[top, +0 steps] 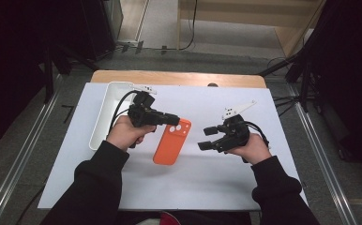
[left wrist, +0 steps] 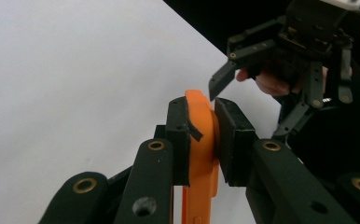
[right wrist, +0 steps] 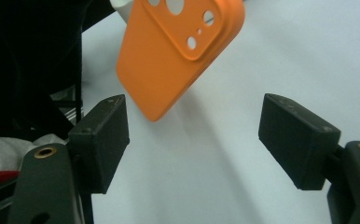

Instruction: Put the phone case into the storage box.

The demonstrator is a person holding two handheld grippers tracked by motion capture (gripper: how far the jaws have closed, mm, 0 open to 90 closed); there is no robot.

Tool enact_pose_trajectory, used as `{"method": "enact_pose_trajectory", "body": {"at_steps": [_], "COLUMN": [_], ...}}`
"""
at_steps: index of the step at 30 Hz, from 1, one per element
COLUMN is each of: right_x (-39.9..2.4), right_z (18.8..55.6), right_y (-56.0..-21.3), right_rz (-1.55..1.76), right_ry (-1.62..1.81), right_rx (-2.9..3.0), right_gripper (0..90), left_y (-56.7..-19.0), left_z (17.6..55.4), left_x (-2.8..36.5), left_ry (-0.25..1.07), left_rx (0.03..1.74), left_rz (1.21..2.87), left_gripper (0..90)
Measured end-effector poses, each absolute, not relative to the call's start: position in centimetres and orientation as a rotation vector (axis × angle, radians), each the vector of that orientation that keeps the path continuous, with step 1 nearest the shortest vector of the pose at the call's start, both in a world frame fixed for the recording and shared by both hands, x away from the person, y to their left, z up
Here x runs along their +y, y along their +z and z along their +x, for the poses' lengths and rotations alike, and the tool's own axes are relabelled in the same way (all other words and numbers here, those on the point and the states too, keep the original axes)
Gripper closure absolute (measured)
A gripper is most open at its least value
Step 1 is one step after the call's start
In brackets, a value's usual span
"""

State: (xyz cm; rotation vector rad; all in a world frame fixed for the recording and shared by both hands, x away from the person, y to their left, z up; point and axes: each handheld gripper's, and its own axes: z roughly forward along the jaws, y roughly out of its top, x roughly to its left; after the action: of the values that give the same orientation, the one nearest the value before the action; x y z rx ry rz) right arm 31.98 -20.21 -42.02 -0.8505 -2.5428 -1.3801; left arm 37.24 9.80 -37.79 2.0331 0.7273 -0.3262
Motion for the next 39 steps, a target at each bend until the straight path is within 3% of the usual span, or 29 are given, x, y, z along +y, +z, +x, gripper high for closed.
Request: {"method": "enact_pose_trajectory", "body": {"at_steps": [23,39], "right_x": [-19.2,-18.6], "right_z": [32.2,33.4], "right_y": [-40.6,-40.7], "right_rz": [-0.530,-0.488], "right_ry": [-1.326,-1.320], "right_rx": [-2.624,-2.579], "right_gripper": [23.3,36.4], "left_y": [-37.5,-37.6], "left_z": [36.4,35.5], "left_x": [8.5,7.6], "left_ry": [-0.341,-0.351], "left_rx": [0.508,0.361], "left_rz": [2.120,2.168], "left_gripper": [76.6,76.5]}}
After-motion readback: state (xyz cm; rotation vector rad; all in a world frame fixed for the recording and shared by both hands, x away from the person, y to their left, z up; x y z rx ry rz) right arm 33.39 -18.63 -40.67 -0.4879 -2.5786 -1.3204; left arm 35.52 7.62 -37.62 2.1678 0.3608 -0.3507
